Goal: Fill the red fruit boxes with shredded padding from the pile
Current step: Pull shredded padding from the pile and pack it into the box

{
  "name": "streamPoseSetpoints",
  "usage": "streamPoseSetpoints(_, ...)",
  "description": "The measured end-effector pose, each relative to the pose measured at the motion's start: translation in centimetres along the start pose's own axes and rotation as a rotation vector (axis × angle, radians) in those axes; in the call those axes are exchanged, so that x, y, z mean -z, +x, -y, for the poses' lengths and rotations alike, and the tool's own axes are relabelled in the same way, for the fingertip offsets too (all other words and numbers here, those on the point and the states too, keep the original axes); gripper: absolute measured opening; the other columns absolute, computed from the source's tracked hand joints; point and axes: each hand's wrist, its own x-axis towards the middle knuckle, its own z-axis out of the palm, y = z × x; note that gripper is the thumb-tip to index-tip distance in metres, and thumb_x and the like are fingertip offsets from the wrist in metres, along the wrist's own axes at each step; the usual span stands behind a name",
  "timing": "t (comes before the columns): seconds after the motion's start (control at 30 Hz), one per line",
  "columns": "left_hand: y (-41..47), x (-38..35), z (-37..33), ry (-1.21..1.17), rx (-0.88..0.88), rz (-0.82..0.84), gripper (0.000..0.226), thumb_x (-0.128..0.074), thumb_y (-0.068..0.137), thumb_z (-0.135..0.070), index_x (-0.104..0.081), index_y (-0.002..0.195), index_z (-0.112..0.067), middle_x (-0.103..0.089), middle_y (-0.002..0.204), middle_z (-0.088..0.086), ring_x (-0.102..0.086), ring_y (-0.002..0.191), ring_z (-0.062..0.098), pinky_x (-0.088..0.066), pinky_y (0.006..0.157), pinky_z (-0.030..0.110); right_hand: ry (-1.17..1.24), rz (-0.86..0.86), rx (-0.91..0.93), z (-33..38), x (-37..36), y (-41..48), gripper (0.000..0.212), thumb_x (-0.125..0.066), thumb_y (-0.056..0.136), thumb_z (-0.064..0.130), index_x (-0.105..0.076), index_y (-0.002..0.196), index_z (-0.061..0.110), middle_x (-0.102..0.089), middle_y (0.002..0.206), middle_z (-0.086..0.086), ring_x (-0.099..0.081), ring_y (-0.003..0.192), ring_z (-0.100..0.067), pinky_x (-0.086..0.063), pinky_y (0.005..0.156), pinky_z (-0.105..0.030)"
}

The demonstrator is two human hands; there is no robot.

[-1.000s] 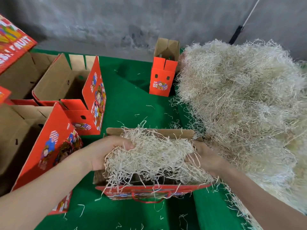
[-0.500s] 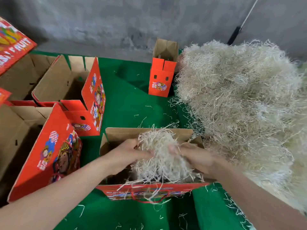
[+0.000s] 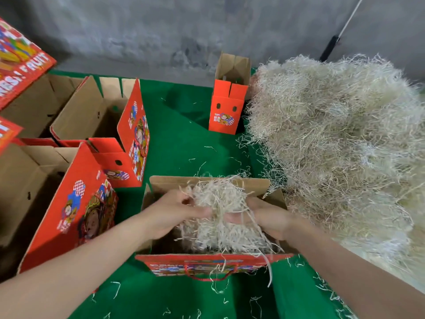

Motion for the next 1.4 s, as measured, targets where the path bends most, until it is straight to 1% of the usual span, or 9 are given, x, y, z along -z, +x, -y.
streamPoseSetpoints(0.13, 0.1, -1.4, -0.1, -0.099, 0.046, 0.054, 0.036, -0.075, 0.072, -0.008, -0.058, 0.104, -0.01, -0.065, 0.104, 0.007, -0.064, 0.092, 0.013, -0.048, 0.07, 0.019, -0.029, -0.216, 0.048, -0.5, -1.7, 3.0, 0.047, -0.075, 0.074, 0.013, -0.059, 0.118, 0.019, -0.067, 0.108, 0.005, -0.058, 0.107, -0.013, -0.045, 0.093, -0.028)
streamPoseSetpoints(0.33, -1.2, 3.4, -0.6, 0.039, -0.059, -0.288, 0.036, -0.068, 0.07, 0.006, -0.054, 0.081, -0.026, -0.046, 0.103, -0.017, -0.044, 0.09, -0.001, -0.03, 0.097, 0.03, 0.096, -0.296, 0.058, -2.3, 2.5, 1.0, 0.031, -0.068, 0.075, 0.012, -0.055, 0.102, 0.021, -0.068, 0.077, 0.017, -0.062, 0.065, 0.008, -0.046, 0.05, -0.006)
streamPoseSetpoints(0.53, -1.0, 1.2, -1.1, -0.143, 0.051, 0.038, 0.025, -0.078, 0.063, -0.007, -0.064, 0.082, -0.016, -0.069, 0.085, -0.004, -0.056, 0.092, 0.009, -0.04, 0.088, 0.025, 0.149, -0.138, -0.017, -1.0, 1.5, 1.5, 0.027, -0.063, 0.081, 0.005, -0.052, 0.102, 0.018, -0.071, 0.079, 0.012, -0.064, 0.066, 0.005, -0.05, 0.055, -0.015)
streamPoseSetpoints(0.67, 0.5, -2.3, -0.9, 0.181, 0.109, -0.063, 0.038, -0.06, 0.08, 0.006, -0.05, 0.109, -0.017, -0.059, 0.098, -0.005, -0.059, 0.086, 0.003, -0.047, 0.074, 0.014, -0.026, -0.115, -0.077, -0.9, -0.7, 3.2, 0.059, -0.073, 0.073, 0.031, -0.044, 0.122, 0.018, -0.059, 0.118, 0.003, -0.057, 0.094, -0.002, -0.038, 0.1, -0.031)
streamPoseSetpoints(0.77, 0.9, -1.4, -0.5, 0.604, 0.016, -0.117, 0.018, -0.067, 0.079, -0.018, -0.05, 0.086, -0.019, -0.048, 0.078, -0.007, -0.042, 0.056, 0.001, -0.035, 0.049, 0.015, -0.232, -0.213, -0.091, -1.8, 0.1, 3.5, 0.05, -0.07, 0.077, 0.031, -0.049, 0.119, 0.012, -0.065, 0.098, 0.0, -0.066, 0.085, -0.015, -0.052, 0.082, -0.027)
streamPoseSetpoints(0.93, 0.1, 3.2, -1.1, 0.977, -0.012, -0.186, 0.035, -0.063, 0.084, -0.03, -0.056, 0.117, -0.019, -0.041, 0.11, -0.006, -0.051, 0.076, 0.005, -0.038, 0.058, 0.013, -0.309, -0.293, -0.067, -3.6, 2.6, 2.2, 0.026, -0.066, 0.083, 0.029, -0.057, 0.106, 0.023, -0.061, 0.08, 0.011, -0.061, 0.064, 0.005, -0.046, 0.055, -0.011)
streamPoseSetpoints(1.2, 1.8, 1.1, -1.0, 0.554, 0.086, 0.153, 0.072, -0.074, 0.071, -0.034, -0.036, 0.131, -0.037, -0.042, 0.124, -0.018, -0.045, 0.102, -0.002, -0.04, 0.081, 0.013, -0.045, -0.195, -0.106, -1.4, 1.8, 3.8, 0.054, -0.063, 0.086, 0.024, -0.035, 0.131, 0.029, -0.059, 0.117, 0.002, -0.055, 0.108, -0.02, -0.035, 0.101, -0.043)
streamPoseSetpoints(1.3, 3.9, -1.2, 0.8, 1.074, 0.014, 0.113, 0.008, -0.057, 0.083, -0.017, -0.059, 0.088, -0.012, -0.053, 0.071, -0.005, -0.049, 0.056, 0.005, -0.04, 0.048, 0.017, -0.564, -0.162, -0.14, -1.7, 0.9, 5.6, 0.036, -0.051, 0.09, 0.011, -0.046, 0.125, 0.003, -0.061, 0.104, -0.013, -0.064, 0.083, -0.02, -0.053, 0.077, -0.033)
streamPoseSetpoints(1.4, 5.7, -1.4, 2.1, 1.435, 0.041, 0.091, 0.013, -0.048, 0.085, 0.0, -0.058, 0.082, -0.007, -0.047, 0.065, -0.001, -0.046, 0.053, 0.012, -0.036, 0.043, 0.022, -1.017, -0.141, -0.125, -2.5, 0.7, 7.1, 0.023, -0.049, 0.089, 0.005, -0.051, 0.111, 0.002, -0.055, 0.109, -0.013, -0.056, 0.089, -0.022, -0.05, 0.079, -0.032)
